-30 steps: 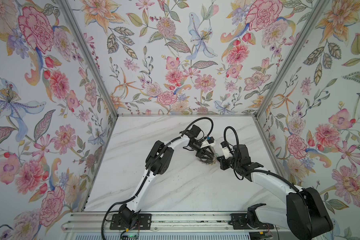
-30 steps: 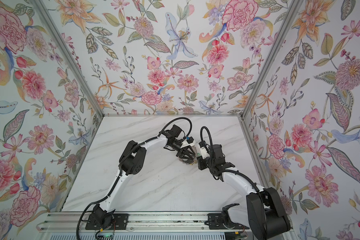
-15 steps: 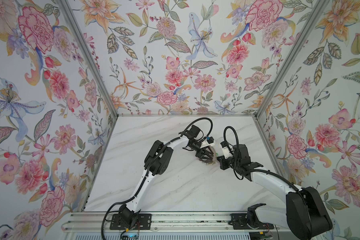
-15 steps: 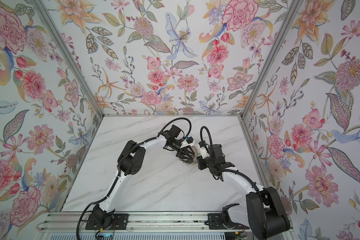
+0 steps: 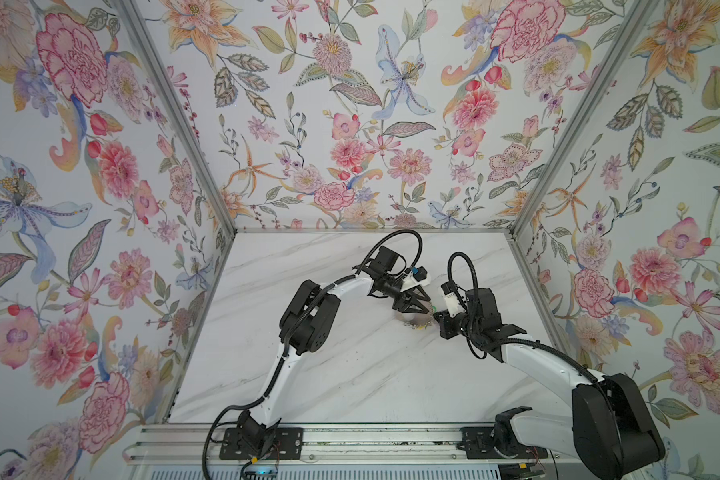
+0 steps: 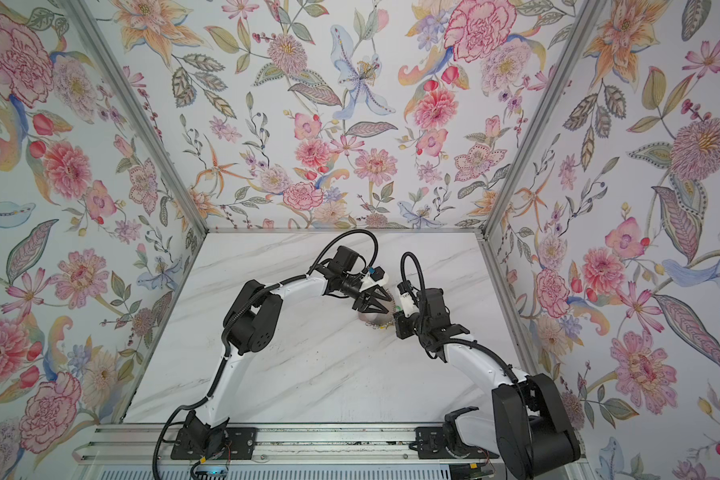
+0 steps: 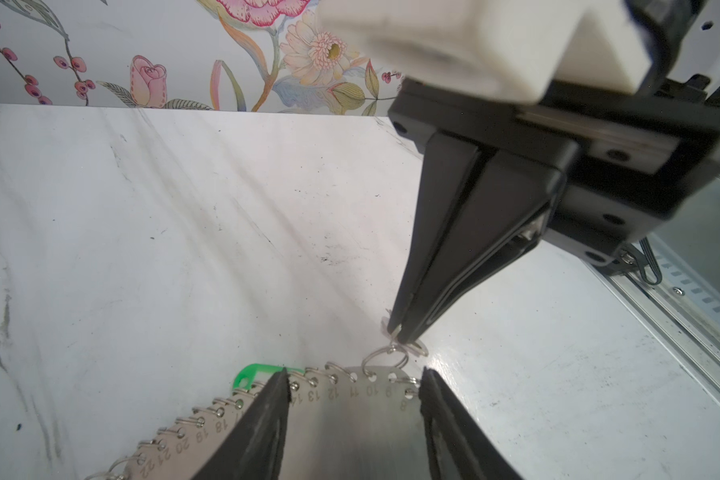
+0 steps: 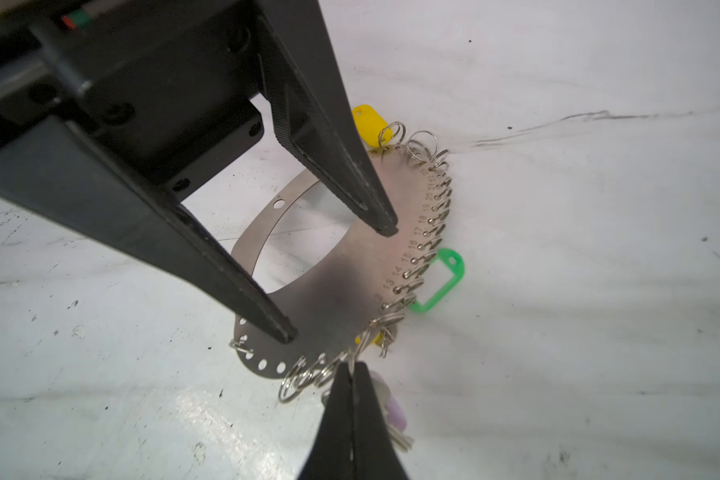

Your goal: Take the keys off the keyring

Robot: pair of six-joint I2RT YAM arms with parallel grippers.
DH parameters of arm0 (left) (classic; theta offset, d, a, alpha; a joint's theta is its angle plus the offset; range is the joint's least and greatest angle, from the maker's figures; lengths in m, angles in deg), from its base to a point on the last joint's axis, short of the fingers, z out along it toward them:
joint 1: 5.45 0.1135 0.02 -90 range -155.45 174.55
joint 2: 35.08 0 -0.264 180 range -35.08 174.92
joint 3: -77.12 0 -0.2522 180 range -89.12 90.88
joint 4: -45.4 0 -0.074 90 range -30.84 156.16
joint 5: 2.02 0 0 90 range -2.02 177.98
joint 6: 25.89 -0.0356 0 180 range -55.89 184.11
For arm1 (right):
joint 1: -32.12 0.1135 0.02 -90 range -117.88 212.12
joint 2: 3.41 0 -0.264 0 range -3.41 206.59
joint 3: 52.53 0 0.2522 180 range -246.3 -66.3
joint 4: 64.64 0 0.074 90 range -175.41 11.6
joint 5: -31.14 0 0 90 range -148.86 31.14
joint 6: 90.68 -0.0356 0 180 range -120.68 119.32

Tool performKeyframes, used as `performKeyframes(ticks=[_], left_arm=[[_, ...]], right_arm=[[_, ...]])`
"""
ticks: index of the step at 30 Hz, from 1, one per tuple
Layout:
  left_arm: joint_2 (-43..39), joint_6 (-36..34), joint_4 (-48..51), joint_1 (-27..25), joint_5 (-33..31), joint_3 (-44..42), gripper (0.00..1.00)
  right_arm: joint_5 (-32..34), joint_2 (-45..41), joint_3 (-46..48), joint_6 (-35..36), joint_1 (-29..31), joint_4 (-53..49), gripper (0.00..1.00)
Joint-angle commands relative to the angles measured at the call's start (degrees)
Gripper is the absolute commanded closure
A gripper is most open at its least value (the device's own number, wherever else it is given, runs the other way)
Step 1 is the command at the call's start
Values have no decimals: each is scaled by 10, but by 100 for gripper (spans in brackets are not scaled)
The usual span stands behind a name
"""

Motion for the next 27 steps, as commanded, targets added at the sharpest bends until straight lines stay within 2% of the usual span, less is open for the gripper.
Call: performKeyframes(ticks=[1, 12, 27], left_arm=[[24, -21, 50, -5, 23, 42, 51], [98, -142, 254, -15, 18, 169, 52], [109, -160, 275, -24, 33, 187, 56]], right_arm=[[-12, 2, -13, 7, 1, 15, 98], [-9, -1, -15, 7, 0, 13, 98], [-16, 12, -23, 6, 1, 16, 98]])
